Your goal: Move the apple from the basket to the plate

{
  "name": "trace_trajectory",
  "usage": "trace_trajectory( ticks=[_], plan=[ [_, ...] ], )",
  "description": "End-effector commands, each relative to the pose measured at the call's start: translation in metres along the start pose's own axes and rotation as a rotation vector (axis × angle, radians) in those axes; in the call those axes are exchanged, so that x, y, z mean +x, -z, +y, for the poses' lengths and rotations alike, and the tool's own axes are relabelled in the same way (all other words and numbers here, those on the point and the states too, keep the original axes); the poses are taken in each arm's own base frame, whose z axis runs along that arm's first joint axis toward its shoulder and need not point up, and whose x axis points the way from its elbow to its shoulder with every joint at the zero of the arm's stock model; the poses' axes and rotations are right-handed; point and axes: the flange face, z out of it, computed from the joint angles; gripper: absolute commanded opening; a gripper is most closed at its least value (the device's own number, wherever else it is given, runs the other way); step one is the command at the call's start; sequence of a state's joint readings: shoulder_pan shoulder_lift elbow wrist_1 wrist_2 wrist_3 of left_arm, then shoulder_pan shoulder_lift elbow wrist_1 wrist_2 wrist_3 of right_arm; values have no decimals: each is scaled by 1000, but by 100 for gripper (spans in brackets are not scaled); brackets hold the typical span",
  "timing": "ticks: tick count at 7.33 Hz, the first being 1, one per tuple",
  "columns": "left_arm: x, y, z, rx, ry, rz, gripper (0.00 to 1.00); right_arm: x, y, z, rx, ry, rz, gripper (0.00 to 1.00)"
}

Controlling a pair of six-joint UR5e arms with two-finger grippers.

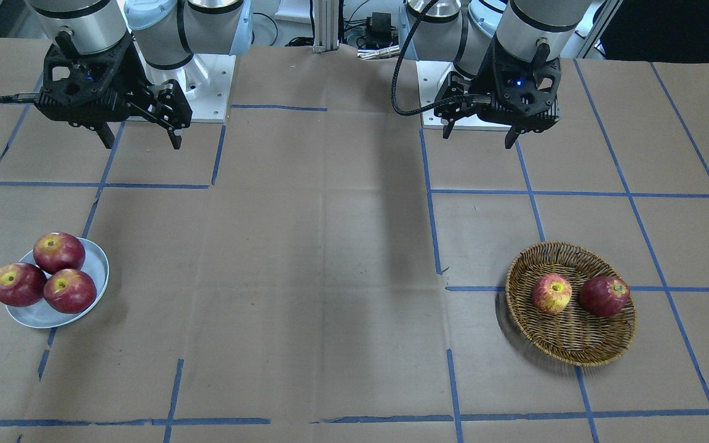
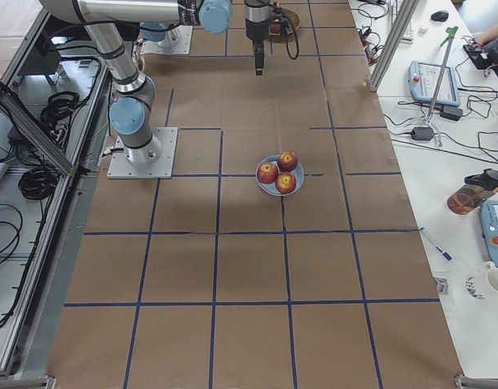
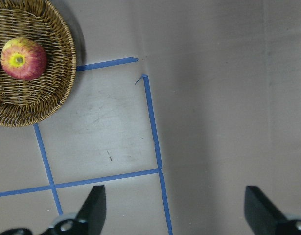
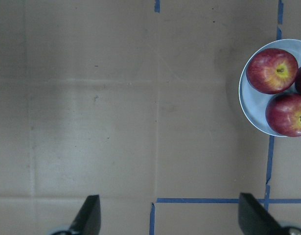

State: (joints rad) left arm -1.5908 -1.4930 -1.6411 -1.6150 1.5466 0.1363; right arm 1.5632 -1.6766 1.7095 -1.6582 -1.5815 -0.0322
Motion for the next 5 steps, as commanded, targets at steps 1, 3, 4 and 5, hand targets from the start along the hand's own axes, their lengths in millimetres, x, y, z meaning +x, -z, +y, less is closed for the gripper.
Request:
trace_trajectory(
  ticks=[1,3,4,5],
  plan=[
    [0,-2,-1,-5,0,1,100,0,0,0,1,0,0,100],
    [-1,-4,-3,-6,-2,-7,100,0,0,-1,1,0,-1,100],
    [-3,-4,-4,-3,1,-8,100,0,0,0,2,0,-1,100],
    [-4,-6,-4,-6,0,-12,100,0,1,-1,4,0,-3,100]
  ],
)
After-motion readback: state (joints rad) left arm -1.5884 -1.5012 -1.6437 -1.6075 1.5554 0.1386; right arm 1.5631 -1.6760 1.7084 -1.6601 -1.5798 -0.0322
